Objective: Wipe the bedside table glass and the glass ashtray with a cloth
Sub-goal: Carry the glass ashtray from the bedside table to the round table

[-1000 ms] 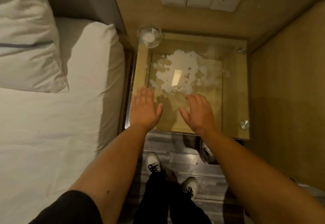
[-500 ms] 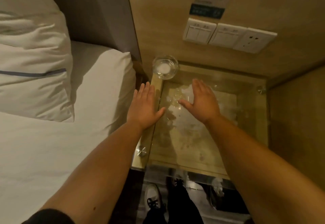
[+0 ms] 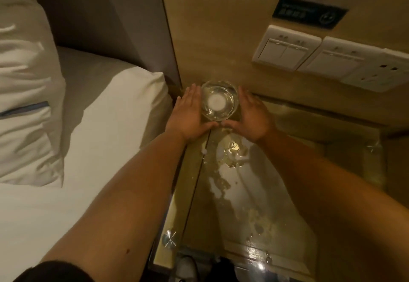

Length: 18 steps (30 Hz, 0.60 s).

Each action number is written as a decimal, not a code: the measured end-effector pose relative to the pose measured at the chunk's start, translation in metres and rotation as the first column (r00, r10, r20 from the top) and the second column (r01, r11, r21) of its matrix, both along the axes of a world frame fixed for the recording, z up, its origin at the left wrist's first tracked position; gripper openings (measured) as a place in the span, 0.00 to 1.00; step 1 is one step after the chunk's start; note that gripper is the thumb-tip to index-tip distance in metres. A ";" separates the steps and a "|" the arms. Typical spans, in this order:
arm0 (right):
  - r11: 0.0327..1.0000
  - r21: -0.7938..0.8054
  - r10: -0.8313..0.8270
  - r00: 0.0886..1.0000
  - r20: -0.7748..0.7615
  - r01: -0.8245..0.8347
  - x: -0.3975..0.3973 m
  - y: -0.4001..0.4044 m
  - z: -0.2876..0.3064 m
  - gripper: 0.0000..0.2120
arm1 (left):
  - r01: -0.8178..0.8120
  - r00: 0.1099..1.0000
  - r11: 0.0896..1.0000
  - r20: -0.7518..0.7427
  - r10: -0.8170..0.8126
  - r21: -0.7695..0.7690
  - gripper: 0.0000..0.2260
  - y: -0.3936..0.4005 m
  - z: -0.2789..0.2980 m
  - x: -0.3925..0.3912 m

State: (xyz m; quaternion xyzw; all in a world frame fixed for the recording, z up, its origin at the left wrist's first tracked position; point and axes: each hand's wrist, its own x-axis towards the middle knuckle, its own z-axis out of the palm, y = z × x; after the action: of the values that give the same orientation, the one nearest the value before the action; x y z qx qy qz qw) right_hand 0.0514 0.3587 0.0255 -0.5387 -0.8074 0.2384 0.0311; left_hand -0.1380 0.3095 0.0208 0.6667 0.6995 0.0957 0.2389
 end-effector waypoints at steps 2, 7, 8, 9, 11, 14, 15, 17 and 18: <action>1.000 -0.008 0.017 1.000 -0.004 -0.017 -0.002 0.006 -0.005 0.53 | -0.002 0.999 1.000 0.054 0.002 -0.006 0.52 0.007 -0.002 -0.002; 1.000 0.003 -0.007 0.998 -0.063 0.007 -0.004 0.006 -0.011 0.54 | -0.023 0.982 1.000 0.186 0.023 -0.006 0.52 0.015 -0.007 -0.007; 1.000 0.001 -0.015 0.997 -0.069 0.015 -0.004 0.006 -0.012 0.54 | -0.029 0.978 1.000 0.206 0.029 -0.005 0.51 0.013 -0.007 -0.007; 1.000 -0.001 -0.021 0.997 -0.076 0.021 -0.004 0.005 -0.011 0.54 | -0.033 0.975 0.999 0.221 0.033 -0.001 0.50 0.012 -0.007 -0.006; 0.999 -0.005 -0.032 0.995 -0.097 0.032 -0.002 0.001 -0.007 0.54 | -0.033 0.972 0.999 0.232 0.030 0.011 0.48 0.010 -0.006 -0.003; 0.999 0.004 -0.053 0.990 -0.130 0.054 0.007 -0.010 0.005 0.53 | -0.036 0.965 0.999 0.260 0.029 0.021 0.47 0.005 0.005 0.004; 0.998 0.009 -0.063 0.988 -0.140 0.065 0.010 -0.015 0.012 0.53 | -0.039 0.960 0.999 0.278 0.032 0.019 0.47 0.001 0.010 0.007; 0.996 0.005 -0.089 0.983 -0.158 0.091 0.020 -0.029 0.025 0.53 | -0.028 0.952 1.000 0.304 0.026 0.002 0.46 -0.007 0.023 0.018; 0.994 -0.003 -0.110 0.980 -0.167 0.111 0.026 -0.037 0.032 0.53 | -0.014 0.951 1.000 0.308 0.015 -0.006 0.46 -0.012 0.030 0.024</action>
State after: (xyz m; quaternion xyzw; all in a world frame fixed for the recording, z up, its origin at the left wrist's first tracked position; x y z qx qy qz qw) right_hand 0.0776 0.3218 0.0578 -0.5606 -0.7716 0.2783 0.1134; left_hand -0.1136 0.2974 0.0512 0.6380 0.6589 0.1989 0.3454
